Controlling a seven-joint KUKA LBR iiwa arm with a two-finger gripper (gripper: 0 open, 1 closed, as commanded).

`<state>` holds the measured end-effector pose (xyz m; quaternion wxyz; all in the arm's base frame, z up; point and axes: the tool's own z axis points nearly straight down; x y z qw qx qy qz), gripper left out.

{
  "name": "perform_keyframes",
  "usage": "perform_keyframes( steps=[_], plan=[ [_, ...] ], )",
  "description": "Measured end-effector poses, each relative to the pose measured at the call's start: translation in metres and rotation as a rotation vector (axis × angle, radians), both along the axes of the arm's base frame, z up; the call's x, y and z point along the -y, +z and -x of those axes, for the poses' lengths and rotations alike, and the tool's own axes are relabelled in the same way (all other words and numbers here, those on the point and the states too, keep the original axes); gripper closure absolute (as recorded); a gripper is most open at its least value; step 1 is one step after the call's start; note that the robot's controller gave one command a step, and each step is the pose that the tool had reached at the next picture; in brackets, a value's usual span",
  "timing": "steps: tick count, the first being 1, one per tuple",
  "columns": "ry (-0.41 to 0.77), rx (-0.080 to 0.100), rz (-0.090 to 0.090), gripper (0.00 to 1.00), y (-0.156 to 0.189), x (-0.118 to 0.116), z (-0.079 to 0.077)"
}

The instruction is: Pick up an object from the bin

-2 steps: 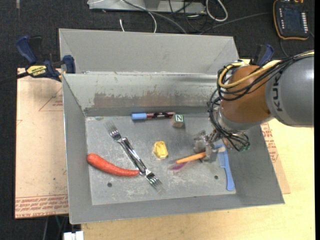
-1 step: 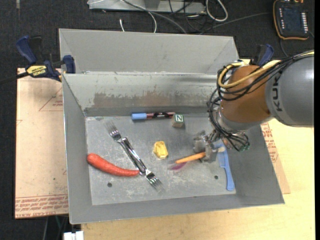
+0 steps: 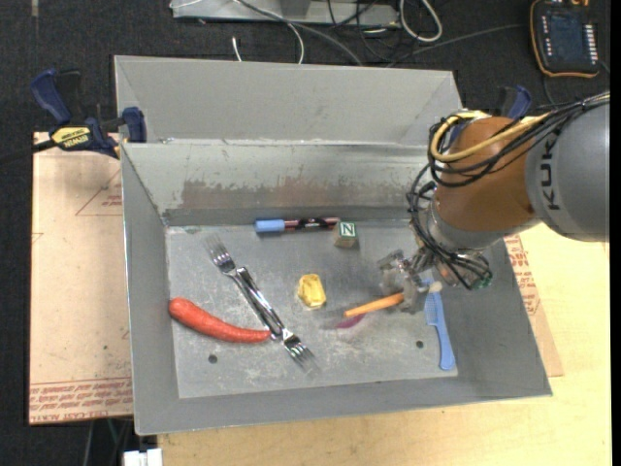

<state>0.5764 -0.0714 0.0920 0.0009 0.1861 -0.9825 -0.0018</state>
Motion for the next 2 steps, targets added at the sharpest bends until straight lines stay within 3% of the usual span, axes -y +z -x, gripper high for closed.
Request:
perform_keyframes(
  steps=[2],
  plan=[
    [-0.002,0.011,0.001,1.0,0.098,0.0,-0.003]
  ],
)
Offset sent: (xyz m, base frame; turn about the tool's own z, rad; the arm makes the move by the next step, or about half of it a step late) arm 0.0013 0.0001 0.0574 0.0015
